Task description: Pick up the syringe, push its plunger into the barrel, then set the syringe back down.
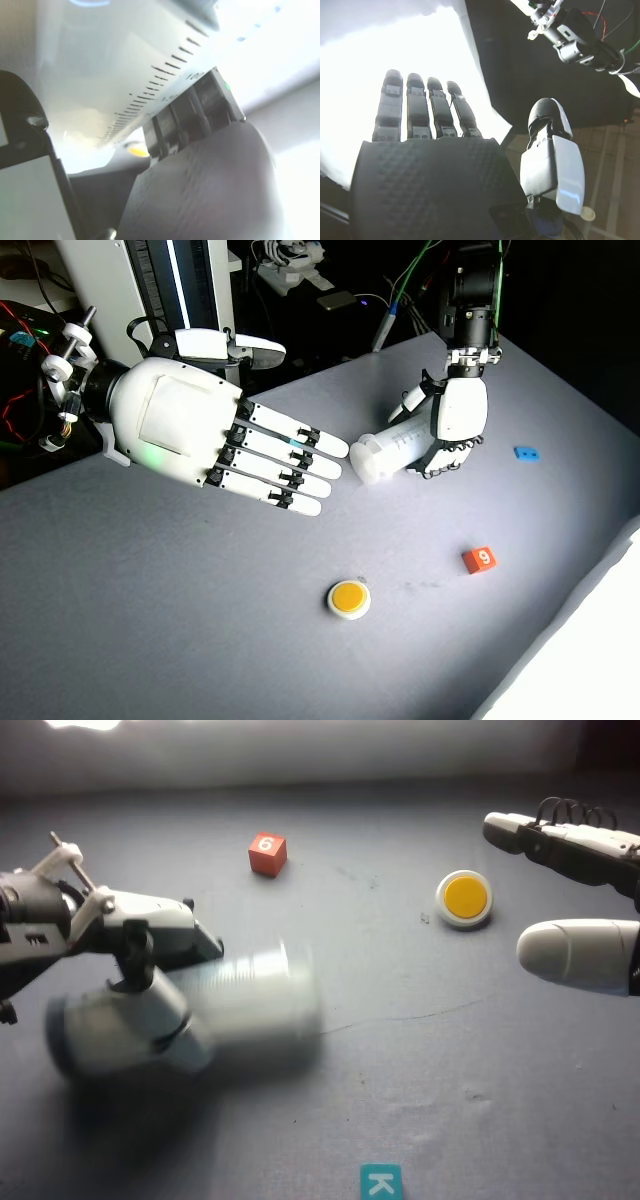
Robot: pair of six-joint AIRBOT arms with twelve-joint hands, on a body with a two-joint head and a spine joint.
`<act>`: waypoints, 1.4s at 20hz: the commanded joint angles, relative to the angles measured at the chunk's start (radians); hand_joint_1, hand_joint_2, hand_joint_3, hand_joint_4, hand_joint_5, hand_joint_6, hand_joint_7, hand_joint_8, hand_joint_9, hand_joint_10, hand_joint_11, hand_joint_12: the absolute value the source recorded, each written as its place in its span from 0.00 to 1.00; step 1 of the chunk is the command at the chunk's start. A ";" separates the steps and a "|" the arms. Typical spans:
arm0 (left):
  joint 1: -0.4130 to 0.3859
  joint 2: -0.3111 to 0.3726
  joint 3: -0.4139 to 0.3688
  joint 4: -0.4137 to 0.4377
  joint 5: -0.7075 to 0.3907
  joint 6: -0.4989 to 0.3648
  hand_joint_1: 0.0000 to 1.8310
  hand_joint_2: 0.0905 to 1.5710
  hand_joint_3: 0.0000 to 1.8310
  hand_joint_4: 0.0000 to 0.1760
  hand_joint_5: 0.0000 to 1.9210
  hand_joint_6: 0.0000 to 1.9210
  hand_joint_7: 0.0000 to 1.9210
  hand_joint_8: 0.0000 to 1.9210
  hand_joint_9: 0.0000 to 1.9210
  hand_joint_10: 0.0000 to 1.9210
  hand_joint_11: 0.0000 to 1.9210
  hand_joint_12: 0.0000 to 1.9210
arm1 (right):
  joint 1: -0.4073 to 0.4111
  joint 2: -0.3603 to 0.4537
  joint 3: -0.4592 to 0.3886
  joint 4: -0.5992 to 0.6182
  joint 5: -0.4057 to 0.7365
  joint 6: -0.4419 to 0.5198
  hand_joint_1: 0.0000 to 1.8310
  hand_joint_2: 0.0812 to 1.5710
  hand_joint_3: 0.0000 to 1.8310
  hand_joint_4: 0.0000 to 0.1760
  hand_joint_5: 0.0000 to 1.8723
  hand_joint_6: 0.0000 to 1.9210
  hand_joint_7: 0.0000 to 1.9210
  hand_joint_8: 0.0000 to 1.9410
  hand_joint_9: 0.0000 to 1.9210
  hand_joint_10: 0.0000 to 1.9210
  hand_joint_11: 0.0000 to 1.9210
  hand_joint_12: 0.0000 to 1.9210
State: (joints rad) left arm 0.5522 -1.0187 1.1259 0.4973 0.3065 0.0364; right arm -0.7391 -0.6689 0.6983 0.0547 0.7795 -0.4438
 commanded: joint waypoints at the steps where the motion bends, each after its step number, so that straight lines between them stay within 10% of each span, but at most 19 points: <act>1: 0.002 -0.011 0.013 0.019 -0.010 0.001 0.34 0.52 0.00 0.00 0.00 0.01 0.01 0.01 0.01 0.01 0.00 0.16 | 0.013 0.000 0.002 0.000 0.123 0.003 0.00 0.68 0.00 0.00 0.00 0.00 0.00 0.00 0.00 0.00 0.00 0.00; 15: -0.058 0.066 -0.038 0.156 -0.148 -0.005 0.33 0.45 0.00 0.00 0.00 0.00 0.00 0.00 0.00 0.00 0.00 0.07 | 0.031 -0.010 0.014 0.000 0.192 -0.019 0.00 0.67 0.00 0.00 0.00 0.00 0.00 0.00 0.00 0.00 0.00 0.00; 24: -0.076 0.174 0.002 0.518 -0.833 0.051 0.25 0.47 0.00 0.00 0.00 0.00 0.03 0.01 0.03 0.01 0.00 0.11 | 0.025 -0.020 0.023 0.000 0.187 -0.161 0.00 0.67 0.00 0.00 0.00 0.00 0.00 0.00 0.00 0.00 0.00 0.00; 26: -0.060 0.216 0.002 0.530 -1.015 0.065 0.17 0.51 0.00 0.00 0.17 0.03 0.21 0.02 0.18 0.04 0.00 0.36 | 0.025 -0.023 0.023 0.000 0.192 -0.162 0.00 0.67 0.00 0.00 0.02 0.01 0.01 0.00 0.00 0.00 0.00 0.00; 27: -0.053 0.235 0.002 0.550 -1.090 0.069 0.14 0.53 0.00 0.00 0.26 0.11 0.25 0.29 0.15 0.56 0.06 0.75 | 0.025 -0.025 0.023 0.000 0.201 -0.162 0.00 0.69 0.00 0.00 0.09 0.01 0.09 0.01 0.05 0.01 0.03 0.02; 28: -0.050 0.260 0.002 0.574 -1.183 0.076 0.16 0.56 0.00 0.00 0.22 0.74 0.28 0.84 0.27 0.91 0.24 0.95 | 0.024 -0.028 0.023 0.000 0.217 -0.162 0.01 0.75 0.00 0.00 0.29 0.14 0.31 0.13 0.25 0.16 0.08 0.37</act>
State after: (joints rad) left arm 0.5091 -0.7593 1.1259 1.1313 -0.7574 0.1108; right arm -0.7208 -0.6998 0.7197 0.0559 0.8608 -0.6067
